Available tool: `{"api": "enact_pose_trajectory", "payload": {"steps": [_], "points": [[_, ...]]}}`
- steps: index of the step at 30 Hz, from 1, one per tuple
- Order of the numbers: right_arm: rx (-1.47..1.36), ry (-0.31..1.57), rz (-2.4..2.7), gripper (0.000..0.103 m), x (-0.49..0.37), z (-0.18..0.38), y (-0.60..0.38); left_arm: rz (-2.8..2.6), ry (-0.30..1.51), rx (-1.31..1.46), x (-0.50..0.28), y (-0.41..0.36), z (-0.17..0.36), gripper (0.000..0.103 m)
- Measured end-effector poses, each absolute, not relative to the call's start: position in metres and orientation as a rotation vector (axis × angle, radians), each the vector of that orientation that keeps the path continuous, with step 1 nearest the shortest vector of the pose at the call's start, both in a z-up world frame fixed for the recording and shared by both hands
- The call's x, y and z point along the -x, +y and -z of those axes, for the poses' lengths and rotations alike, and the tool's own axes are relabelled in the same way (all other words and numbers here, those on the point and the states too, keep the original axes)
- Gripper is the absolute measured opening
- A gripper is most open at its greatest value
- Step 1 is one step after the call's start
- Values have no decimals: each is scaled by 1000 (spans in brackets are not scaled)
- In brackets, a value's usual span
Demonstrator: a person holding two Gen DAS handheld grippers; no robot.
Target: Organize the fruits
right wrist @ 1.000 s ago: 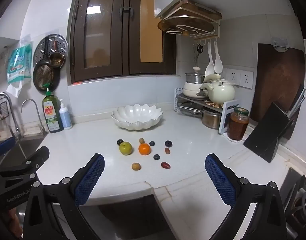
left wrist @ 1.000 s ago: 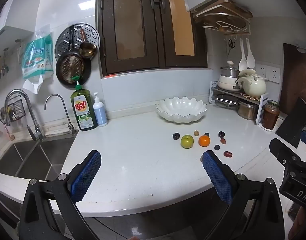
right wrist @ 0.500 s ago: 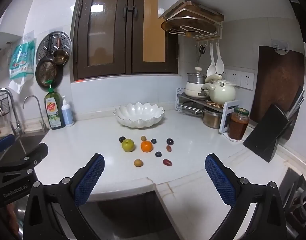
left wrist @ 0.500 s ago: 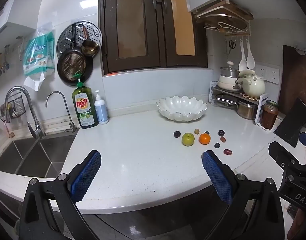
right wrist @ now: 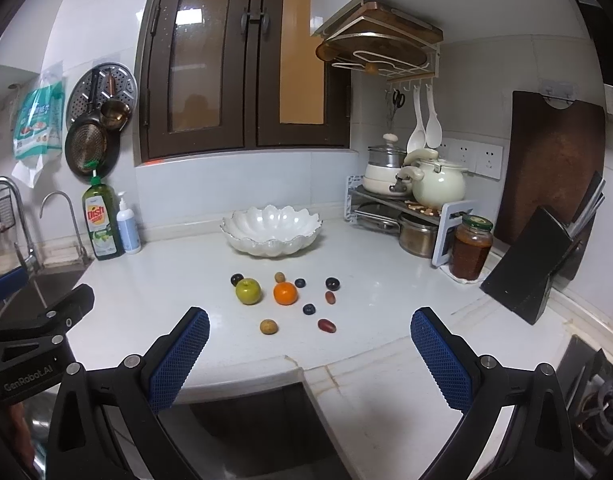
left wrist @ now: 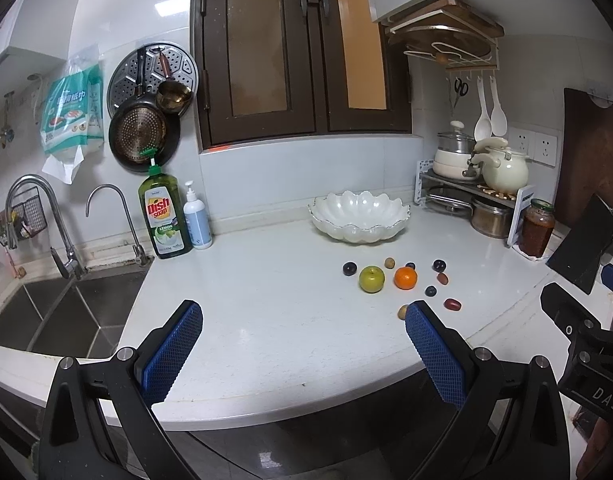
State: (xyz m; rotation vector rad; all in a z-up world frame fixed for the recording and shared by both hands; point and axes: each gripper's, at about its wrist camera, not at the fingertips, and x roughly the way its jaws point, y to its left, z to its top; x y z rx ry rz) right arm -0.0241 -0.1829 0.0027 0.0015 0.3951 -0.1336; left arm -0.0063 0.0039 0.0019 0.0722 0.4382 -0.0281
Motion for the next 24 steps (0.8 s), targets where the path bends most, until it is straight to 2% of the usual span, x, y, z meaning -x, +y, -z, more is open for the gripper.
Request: {"api": "enact_pose_trajectory", "payload": {"steps": [24], "points": [[-3,365,123,102,34,-11,-194,23,392,-82,20,-8,-14,103]]}}
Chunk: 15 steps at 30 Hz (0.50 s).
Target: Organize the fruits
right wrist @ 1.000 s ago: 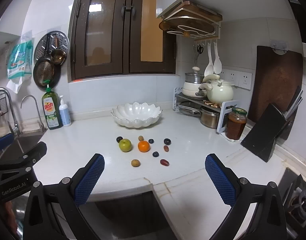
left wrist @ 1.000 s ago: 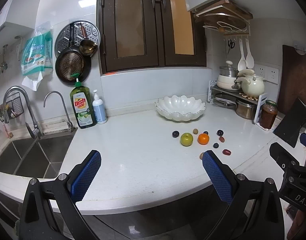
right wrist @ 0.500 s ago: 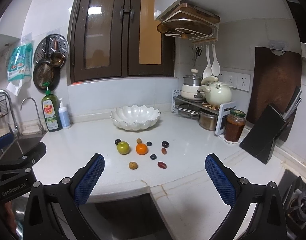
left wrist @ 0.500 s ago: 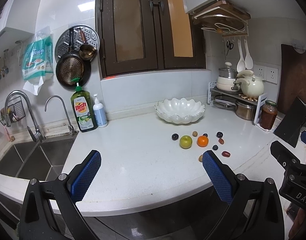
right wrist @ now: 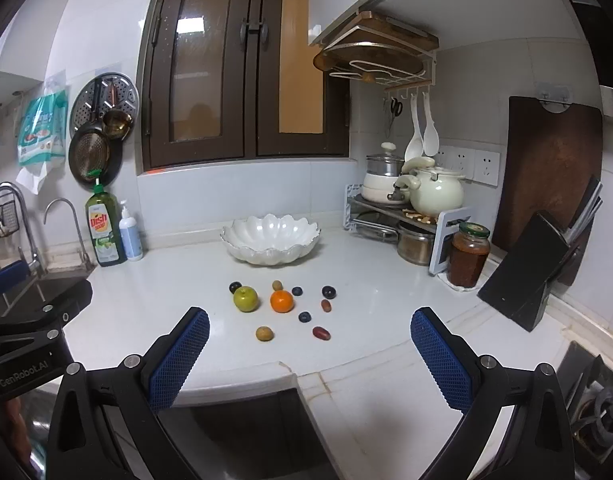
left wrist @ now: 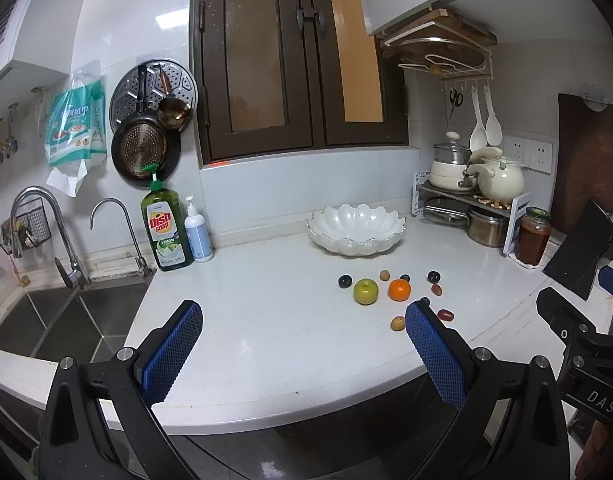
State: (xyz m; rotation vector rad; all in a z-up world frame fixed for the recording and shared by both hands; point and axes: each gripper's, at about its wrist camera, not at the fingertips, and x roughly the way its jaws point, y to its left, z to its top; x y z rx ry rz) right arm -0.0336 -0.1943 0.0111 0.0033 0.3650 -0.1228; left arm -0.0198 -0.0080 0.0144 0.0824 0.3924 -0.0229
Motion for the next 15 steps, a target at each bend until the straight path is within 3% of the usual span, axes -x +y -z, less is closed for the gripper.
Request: {"api": "enact_pose_trajectory", "payload": {"steps": [15], "points": [[-7,364,141,102,38,-12,-196,50,397,-77,17,-10,-15,103]]}}
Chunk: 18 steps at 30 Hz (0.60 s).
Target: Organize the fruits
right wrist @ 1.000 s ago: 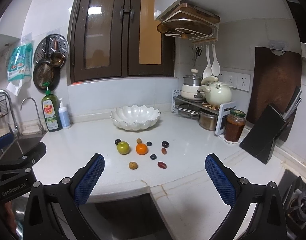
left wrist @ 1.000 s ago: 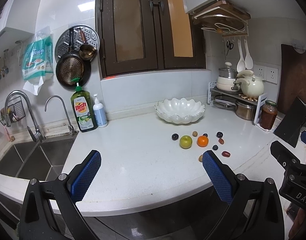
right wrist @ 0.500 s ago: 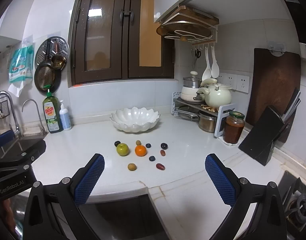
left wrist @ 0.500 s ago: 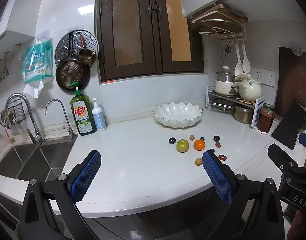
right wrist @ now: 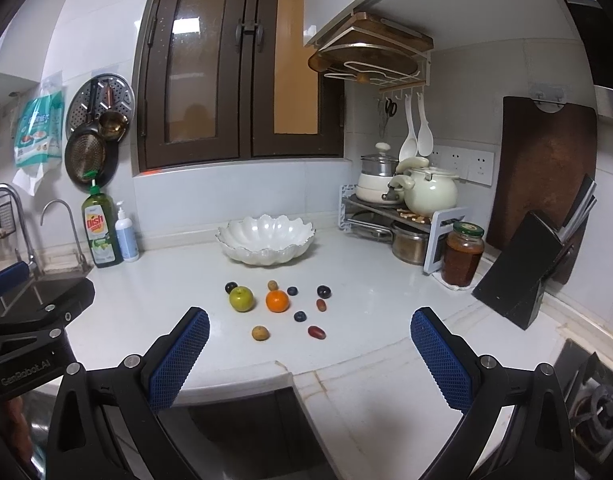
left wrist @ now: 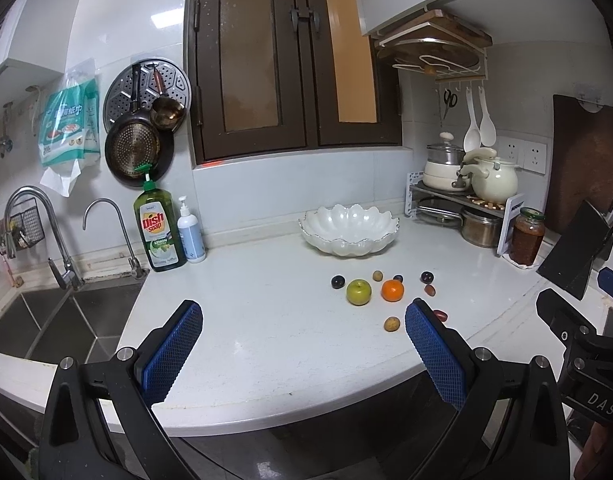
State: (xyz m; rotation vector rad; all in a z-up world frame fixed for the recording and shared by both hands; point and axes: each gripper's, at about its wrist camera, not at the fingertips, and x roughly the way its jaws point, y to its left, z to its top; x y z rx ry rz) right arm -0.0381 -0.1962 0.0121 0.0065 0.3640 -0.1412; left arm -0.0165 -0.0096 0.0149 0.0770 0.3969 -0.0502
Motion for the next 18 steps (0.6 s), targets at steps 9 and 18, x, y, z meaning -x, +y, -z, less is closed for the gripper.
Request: {"api": "enact_pose_trajectory", "payload": {"steps": [9,18], "points": [[-7,363,145,102,38,-13,-197,52,398,-79,15,-10,-15,103],[-10,376,142,102,34,-13,-200,54,404,-81,13,-10,-15,103]]}}
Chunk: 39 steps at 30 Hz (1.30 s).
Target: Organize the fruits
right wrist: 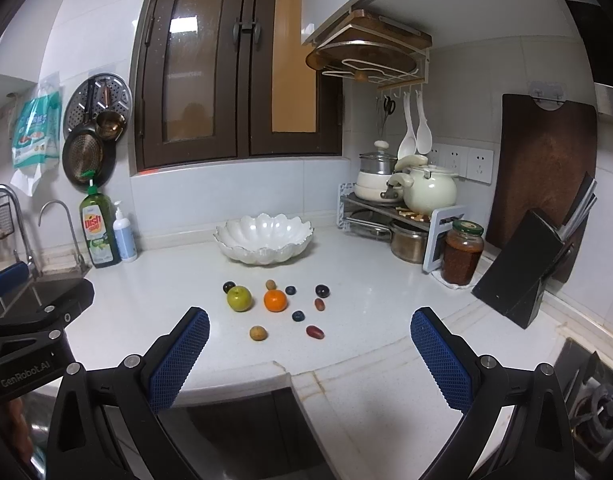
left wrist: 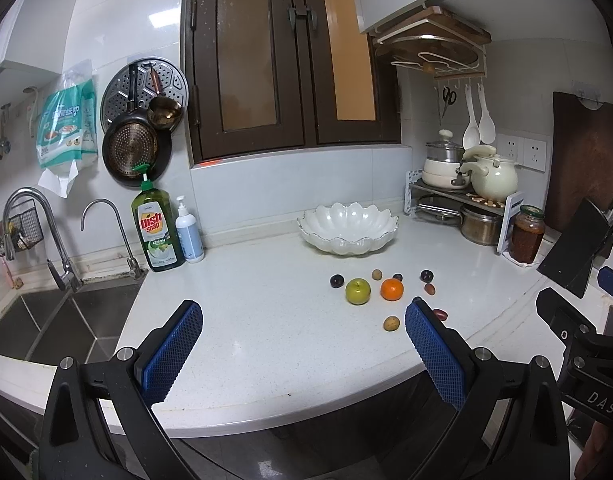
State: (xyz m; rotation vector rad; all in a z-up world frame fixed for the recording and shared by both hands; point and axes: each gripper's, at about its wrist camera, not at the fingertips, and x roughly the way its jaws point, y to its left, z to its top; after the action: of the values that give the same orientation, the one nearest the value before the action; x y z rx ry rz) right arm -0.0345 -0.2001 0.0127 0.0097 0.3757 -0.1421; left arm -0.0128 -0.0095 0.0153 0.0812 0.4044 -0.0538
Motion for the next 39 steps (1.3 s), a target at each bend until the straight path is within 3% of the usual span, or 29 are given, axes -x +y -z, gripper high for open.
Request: {"api": "enact_pose_trajectory", "payload": {"steps": [27,39], "points": [[-13,489,195,101,-35,14,-224,130,516,-115,-55,-40,19,100],[-24,624,165,85,-101,53,-236,206,625,-138,-116,-61,56,91]]}}
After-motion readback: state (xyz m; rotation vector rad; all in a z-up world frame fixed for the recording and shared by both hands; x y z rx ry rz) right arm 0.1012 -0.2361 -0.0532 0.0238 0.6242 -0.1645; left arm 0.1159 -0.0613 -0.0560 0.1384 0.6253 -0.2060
